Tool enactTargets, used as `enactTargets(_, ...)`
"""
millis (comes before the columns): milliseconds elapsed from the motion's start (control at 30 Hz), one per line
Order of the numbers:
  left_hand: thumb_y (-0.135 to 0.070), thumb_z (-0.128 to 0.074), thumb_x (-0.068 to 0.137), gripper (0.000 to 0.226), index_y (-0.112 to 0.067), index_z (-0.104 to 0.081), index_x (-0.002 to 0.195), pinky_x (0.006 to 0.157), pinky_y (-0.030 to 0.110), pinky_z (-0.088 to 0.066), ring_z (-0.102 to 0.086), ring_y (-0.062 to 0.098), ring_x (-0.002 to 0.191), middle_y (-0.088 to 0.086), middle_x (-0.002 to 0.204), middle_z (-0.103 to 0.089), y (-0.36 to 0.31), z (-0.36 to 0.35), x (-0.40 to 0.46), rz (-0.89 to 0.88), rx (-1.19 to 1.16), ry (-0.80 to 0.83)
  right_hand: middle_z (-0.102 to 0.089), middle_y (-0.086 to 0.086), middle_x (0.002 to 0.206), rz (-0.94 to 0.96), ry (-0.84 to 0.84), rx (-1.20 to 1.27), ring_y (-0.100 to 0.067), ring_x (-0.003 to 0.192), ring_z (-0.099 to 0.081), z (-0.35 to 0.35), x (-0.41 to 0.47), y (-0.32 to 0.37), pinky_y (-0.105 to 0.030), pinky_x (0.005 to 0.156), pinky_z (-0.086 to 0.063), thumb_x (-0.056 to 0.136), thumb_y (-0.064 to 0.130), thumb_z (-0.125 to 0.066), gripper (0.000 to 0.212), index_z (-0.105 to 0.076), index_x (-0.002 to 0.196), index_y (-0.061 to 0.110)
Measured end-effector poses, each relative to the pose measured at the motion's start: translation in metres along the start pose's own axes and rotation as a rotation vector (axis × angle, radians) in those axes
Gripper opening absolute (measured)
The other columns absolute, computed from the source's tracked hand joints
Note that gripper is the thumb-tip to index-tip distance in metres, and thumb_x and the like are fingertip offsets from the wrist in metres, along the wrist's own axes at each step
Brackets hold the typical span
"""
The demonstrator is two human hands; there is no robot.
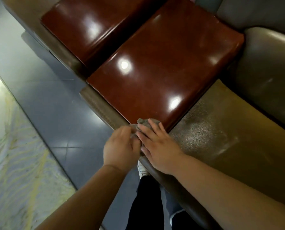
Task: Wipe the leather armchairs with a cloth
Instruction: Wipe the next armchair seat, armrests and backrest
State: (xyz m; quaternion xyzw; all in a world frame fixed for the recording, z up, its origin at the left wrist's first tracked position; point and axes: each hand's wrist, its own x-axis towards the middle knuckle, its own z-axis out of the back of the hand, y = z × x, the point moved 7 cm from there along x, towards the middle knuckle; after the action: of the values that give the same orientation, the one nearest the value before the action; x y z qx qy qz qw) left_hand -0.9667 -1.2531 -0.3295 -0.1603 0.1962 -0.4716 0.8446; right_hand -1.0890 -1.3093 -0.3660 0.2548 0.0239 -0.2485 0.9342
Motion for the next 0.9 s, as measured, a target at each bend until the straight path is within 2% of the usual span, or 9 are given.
enactTargets(133, -0.018, -0.063, 0.095, 0.031, -0.012, -0.068, 0.125, 0.11, 0.045, -0.047, -0.057, 0.024, 0.121, 0.005, 0.13, -0.061, 0.009, -0.003, 0.047, -0.047, 0.025, -0.06, -0.004, -0.003, 0.175, -0.092, -0.099, -0.194, -0.031, 0.16, 0.003, 0.004, 0.018, -0.058, -0.051, 0.13, -0.004, 0.108, 0.034, -0.04, 0.063, -0.019, 0.165, 0.017)
enactTargets(233, -0.026, -0.061, 0.098, 0.042, -0.019, -0.062, 0.139, 0.122, 0.045, -0.035, -0.045, 0.024, 0.141, 0.003, 0.151, -0.05, 0.004, -0.013, 0.076, -0.101, 0.093, 0.027, -0.01, -0.002, 0.174, -0.411, -0.243, -0.136, -0.035, 0.16, -0.003, 0.05, 0.024, -0.136, -0.053, 0.129, -0.009, 0.107, 0.026, -0.042, 0.058, -0.027, 0.163, 0.017)
enactTargets(333, -0.032, -0.058, 0.102, 0.047, -0.021, -0.056, 0.148, 0.127, 0.045, -0.029, -0.038, 0.023, 0.149, 0.001, 0.16, -0.043, -0.011, -0.019, 0.108, -0.168, 0.107, 0.071, -0.008, -0.003, 0.173, -0.604, -0.292, -0.028, -0.038, 0.159, 0.003, 0.073, 0.025, -0.153, -0.057, 0.128, -0.016, 0.108, 0.028, -0.034, 0.055, -0.03, 0.161, 0.015)
enactTargets(433, -0.031, -0.054, 0.103, 0.049, -0.018, -0.055, 0.15, 0.128, 0.045, -0.026, -0.036, 0.025, 0.151, 0.004, 0.162, -0.043, -0.039, -0.023, 0.143, -0.232, 0.094, 0.084, -0.021, -0.009, 0.17, -0.336, -0.233, -0.166, -0.044, 0.157, -0.008, 0.046, 0.027, -0.093, -0.06, 0.127, -0.015, 0.103, 0.03, -0.037, 0.057, -0.04, 0.157, 0.011)
enactTargets(533, -0.039, -0.035, 0.102, 0.059, -0.015, -0.053, 0.152, 0.128, 0.044, -0.025, -0.034, 0.026, 0.153, 0.007, 0.162, -0.044, -0.071, -0.031, 0.172, -0.343, 0.124, 0.178, -0.019, 0.003, 0.172, -0.113, -0.104, -0.142, -0.033, 0.16, -0.008, 0.04, 0.033, -0.093, -0.052, 0.129, -0.01, 0.099, 0.028, -0.05, 0.063, -0.035, 0.16, 0.02)
enactTargets(600, -0.044, -0.026, 0.098, 0.068, -0.014, -0.051, 0.154, 0.128, 0.045, -0.023, -0.033, 0.029, 0.154, 0.01, 0.163, -0.043, -0.091, -0.035, 0.191, -0.444, 0.173, 0.237, -0.02, 0.002, 0.172, -0.256, -0.146, -0.172, -0.036, 0.159, -0.01, 0.069, 0.048, -0.147, -0.054, 0.129, -0.01, 0.1, 0.026, -0.052, 0.064, -0.035, 0.161, 0.023)
enactTargets(700, -0.044, -0.03, 0.096, 0.07, -0.011, -0.051, 0.154, 0.127, 0.046, -0.024, -0.034, 0.032, 0.154, 0.012, 0.164, -0.042, -0.129, -0.044, 0.217, -0.576, 0.25, 0.317, -0.015, 0.0, 0.173, -0.576, -0.266, -0.107, -0.043, 0.158, -0.003, 0.115, 0.068, -0.24, -0.065, 0.124, -0.009, 0.103, 0.024, -0.051, 0.063, -0.032, 0.163, 0.025)
enactTargets(767, -0.04, -0.038, 0.097, 0.066, -0.01, -0.05, 0.155, 0.126, 0.046, -0.025, -0.035, 0.033, 0.153, 0.014, 0.163, -0.042, -0.153, -0.055, 0.227, -0.653, 0.274, 0.347, -0.018, -0.003, 0.173, -0.608, -0.306, -0.055, -0.046, 0.157, -0.005, 0.135, 0.078, -0.273, -0.068, 0.123, -0.012, 0.103, 0.021, -0.052, 0.061, -0.037, 0.161, 0.019)
enactTargets(900, -0.039, -0.042, 0.104, 0.064, -0.011, -0.039, 0.161, 0.129, 0.045, -0.021, -0.027, 0.032, 0.156, 0.014, 0.168, -0.034, -0.207, -0.096, 0.232, -0.727, 0.334, 0.338, -0.024, -0.007, 0.171, -0.696, -0.481, 0.043, -0.04, 0.158, -0.012, 0.14, 0.044, -0.296, -0.051, 0.128, -0.017, 0.105, 0.011, -0.052, 0.053, -0.043, 0.157, 0.01)
